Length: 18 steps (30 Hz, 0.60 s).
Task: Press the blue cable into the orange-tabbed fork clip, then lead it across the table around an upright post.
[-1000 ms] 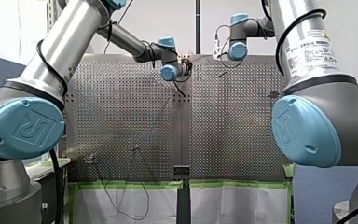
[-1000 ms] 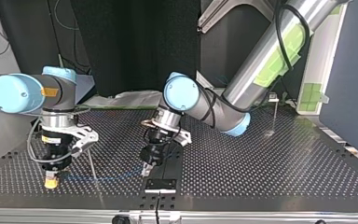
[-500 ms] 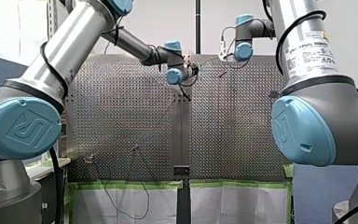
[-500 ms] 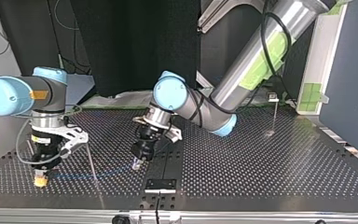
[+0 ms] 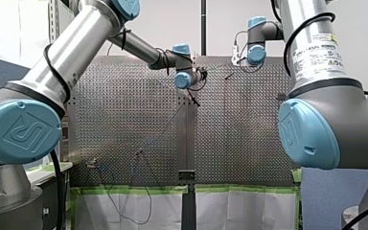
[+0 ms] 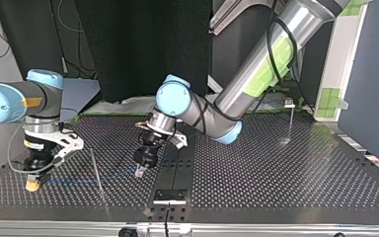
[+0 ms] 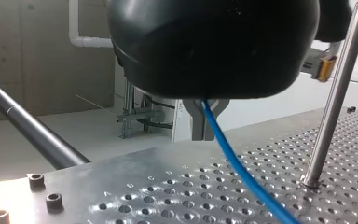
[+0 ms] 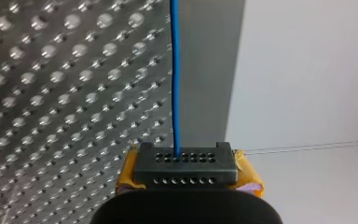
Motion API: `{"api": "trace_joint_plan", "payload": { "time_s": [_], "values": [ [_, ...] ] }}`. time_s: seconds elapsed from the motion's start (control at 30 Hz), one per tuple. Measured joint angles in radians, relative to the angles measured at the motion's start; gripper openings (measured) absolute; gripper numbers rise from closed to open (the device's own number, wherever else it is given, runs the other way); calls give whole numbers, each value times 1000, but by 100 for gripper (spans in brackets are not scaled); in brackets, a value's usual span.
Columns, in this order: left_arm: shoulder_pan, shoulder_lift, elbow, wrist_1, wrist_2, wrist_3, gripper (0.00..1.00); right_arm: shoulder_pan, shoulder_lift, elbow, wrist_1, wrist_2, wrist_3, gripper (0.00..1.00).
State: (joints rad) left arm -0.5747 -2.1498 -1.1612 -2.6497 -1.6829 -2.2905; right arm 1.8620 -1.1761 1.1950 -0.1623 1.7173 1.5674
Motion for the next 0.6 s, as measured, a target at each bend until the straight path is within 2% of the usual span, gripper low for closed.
{"api": "trace_joint_plan", "payload": {
  "time_s": [0.17, 0.37, 0.6],
  "values": [
    [9, 0, 0, 2, -2, 3, 0, -6, 1, 29, -4, 2, 0, 0],
    [17, -1, 0, 4, -3, 13, 0, -10, 9, 37, -5, 0, 0, 0],
    [18, -12, 0, 5, -2, 30, 0, -12, 43, 48, -5, 1, 0, 0]
  ]
}}
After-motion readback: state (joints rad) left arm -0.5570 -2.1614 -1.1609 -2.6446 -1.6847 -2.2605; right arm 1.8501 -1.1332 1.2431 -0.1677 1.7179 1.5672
